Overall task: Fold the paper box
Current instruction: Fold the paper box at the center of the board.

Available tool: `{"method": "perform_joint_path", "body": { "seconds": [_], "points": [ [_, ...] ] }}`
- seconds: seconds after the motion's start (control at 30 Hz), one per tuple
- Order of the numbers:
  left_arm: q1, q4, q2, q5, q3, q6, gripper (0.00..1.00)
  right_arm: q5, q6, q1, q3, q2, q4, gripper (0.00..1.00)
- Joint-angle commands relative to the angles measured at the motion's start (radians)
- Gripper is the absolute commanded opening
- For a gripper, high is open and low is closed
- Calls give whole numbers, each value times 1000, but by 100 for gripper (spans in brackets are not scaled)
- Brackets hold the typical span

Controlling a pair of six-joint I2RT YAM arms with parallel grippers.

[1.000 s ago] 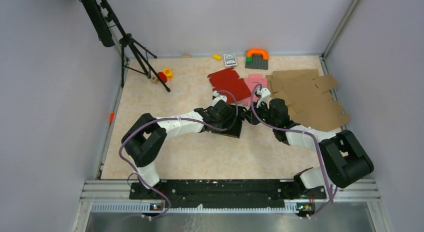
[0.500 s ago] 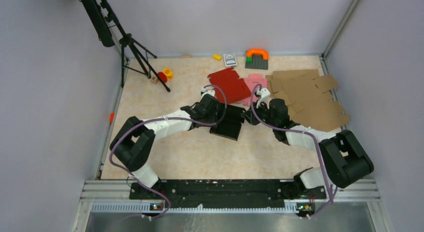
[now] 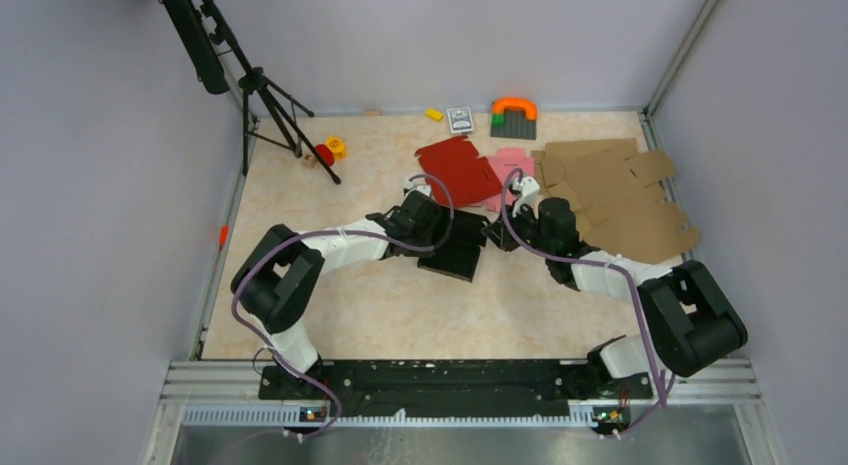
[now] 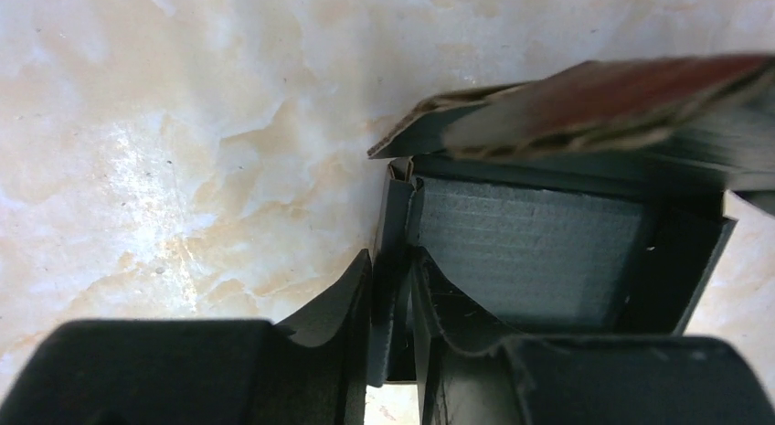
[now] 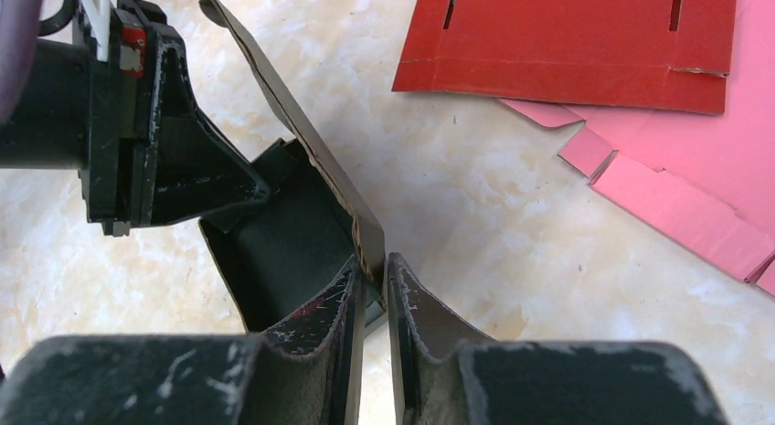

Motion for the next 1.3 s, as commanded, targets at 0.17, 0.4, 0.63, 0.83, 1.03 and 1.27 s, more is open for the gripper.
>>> {"method": "perform_joint_path", "body": {
  "seconds": [0.17, 0.4, 0.63, 0.83, 1.03, 1.27],
  "points": [
    [-12, -52, 39, -84, 30, 8, 0, -25, -7, 4, 7, -3, 52, 14],
    [-87, -154, 117, -227, 123, 13, 0, -36, -3, 4, 4, -6, 62, 13],
    [-115, -205, 164, -273, 174, 15, 0, -3, 4, 5, -4, -14, 67, 40],
    [-124, -225, 190, -287, 195, 15, 0, 107, 19, 2, -59, -90, 91, 54],
    [-147, -286, 227, -341, 243, 5, 0, 80, 30, -3, -36, -33, 92, 59],
    [-164, -284, 243, -324, 261, 32, 0, 47, 44, -11, -29, 35, 144, 67]
  ]
}}
